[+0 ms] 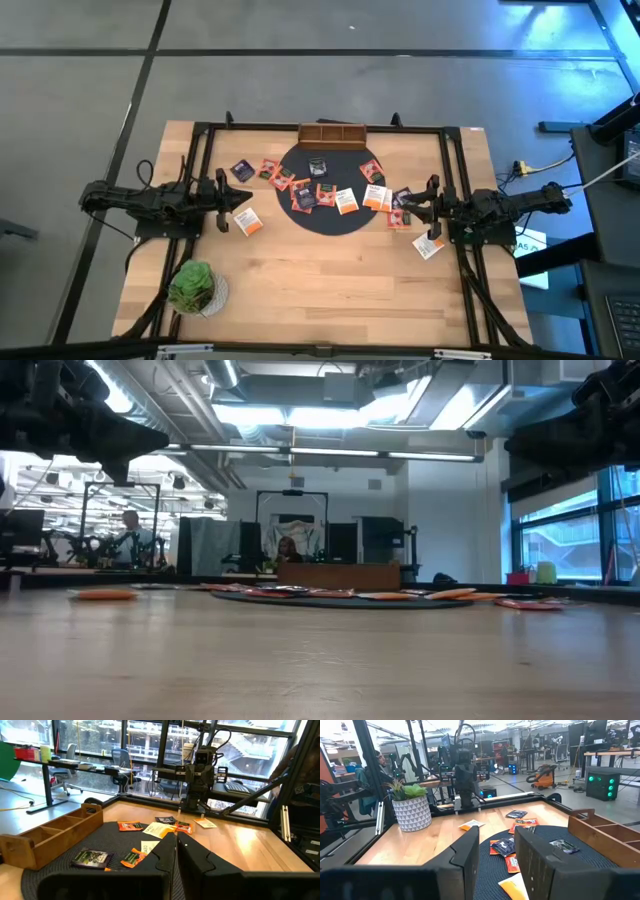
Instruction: Pick & Place Tea
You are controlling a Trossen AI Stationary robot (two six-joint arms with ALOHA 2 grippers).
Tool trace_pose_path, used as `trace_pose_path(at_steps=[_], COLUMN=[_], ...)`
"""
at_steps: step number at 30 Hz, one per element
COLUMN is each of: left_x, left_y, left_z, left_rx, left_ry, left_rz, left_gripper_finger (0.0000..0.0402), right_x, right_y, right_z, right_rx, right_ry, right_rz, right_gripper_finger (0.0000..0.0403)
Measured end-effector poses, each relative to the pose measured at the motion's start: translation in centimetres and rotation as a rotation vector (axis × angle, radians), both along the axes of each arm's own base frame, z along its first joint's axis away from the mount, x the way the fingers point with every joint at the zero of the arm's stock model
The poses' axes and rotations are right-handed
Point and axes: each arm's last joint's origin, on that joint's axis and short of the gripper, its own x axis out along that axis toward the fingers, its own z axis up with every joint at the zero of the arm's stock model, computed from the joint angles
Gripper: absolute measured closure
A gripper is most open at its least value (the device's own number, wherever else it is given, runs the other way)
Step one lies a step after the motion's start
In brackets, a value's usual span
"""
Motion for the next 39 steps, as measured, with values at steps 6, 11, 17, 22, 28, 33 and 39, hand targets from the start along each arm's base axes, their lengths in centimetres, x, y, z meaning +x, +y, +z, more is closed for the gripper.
trace_pose_path(at_steps=[6,11,17,22,28,33,39], left_x=[0.0,0.0,0.0,0.0,0.0,0.0,0.0], left_y=[0.0,0.0,0.0,0.0,0.0,0.0,0.0], left_z=[0.0,0.01,0.0,0.01,0.01,-0.01,0.0], left_rx=[0.0,0.0,0.0,0.0,0.0,0.0,0.0], left_ry=[0.0,0.0,0.0,0.0,0.0,0.0,0.0], left_rz=[0.0,0.0,0.0,0.0,0.0,0.0,0.0], left_gripper_finger=[0.0386,0.0386,0.0386,0.0386,0.0386,0.0386,0.0386], right_x=[0.0,0.0,0.0,0.0,0.0,0.0,-0.03], right_y=[0.0,0.0,0.0,0.0,0.0,0.0,-0.17], right_z=[0.0,0.0,0.0,0.0,0.0,0.0,0.03], right_rx=[0.0,0.0,0.0,0.0,-0.001,-0.001,-0.244], right_ry=[0.0,0.0,0.0,0.0,0.0,0.0,0.039], right_rz=[0.0,0.0,0.0,0.0,0.0,0.0,-0.075], right_gripper_finger=[0.0276,0.0276,0.0276,0.0276,0.0276,0.0276,0.0276])
